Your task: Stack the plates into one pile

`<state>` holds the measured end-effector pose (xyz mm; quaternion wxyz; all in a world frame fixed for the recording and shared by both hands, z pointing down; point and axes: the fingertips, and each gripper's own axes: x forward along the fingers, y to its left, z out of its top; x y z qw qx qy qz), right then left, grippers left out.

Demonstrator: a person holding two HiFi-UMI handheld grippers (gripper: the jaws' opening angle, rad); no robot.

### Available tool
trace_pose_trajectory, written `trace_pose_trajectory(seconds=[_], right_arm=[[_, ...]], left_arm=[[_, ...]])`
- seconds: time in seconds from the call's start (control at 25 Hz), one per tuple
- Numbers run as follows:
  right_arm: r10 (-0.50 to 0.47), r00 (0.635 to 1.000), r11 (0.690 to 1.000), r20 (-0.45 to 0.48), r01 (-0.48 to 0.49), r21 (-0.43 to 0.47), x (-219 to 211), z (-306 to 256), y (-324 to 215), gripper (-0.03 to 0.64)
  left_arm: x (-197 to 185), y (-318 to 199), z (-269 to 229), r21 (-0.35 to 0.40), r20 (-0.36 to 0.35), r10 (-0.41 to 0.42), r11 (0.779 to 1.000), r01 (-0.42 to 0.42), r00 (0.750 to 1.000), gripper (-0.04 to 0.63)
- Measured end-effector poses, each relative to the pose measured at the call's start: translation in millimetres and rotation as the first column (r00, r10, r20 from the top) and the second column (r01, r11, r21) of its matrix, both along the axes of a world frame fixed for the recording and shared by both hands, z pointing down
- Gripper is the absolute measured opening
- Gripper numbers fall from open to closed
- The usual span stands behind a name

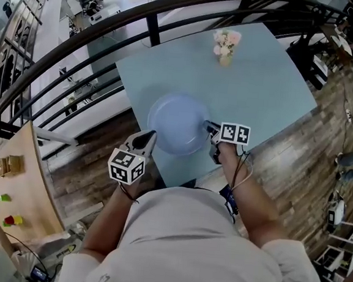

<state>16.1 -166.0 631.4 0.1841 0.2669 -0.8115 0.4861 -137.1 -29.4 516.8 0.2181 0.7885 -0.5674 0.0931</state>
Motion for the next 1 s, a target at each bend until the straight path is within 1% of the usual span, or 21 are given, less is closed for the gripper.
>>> trace_pose_trajectory(seconds=[0.2,0.52,0.68,0.8,1.0], right_arm=[[0.044,0.999,0.999,-0.017,-0.044,-0.014,4,1,20,0.023],[0.109,0.993,0.994,-0.051,-0.109,-0.003,17,1,47,0.023],[0.098,0.992,0.995,-0.073,-0.098,0.013,19,3,51,0.025],[0.099,0.992,0.995,-0.081,-0.099,0.001,23,9,52,0.025],[0.091,0.992,0.996,-0.083,-0.092,-0.015,28,15,40,0.025]], left_arm=[[-7,15,2,-0.006,-0.015,0.062,0.998,-0.062,0.998,0.005],[-16,36,8,-0.011,-0.023,0.143,0.990,-0.143,0.989,0.005],[-18,38,12,-0.018,-0.024,0.160,0.987,-0.160,0.987,0.005],[-14,38,20,-0.037,-0.029,0.167,0.985,-0.168,0.986,0.005],[-11,27,26,-0.055,-0.032,0.150,0.987,-0.151,0.988,0.005]])
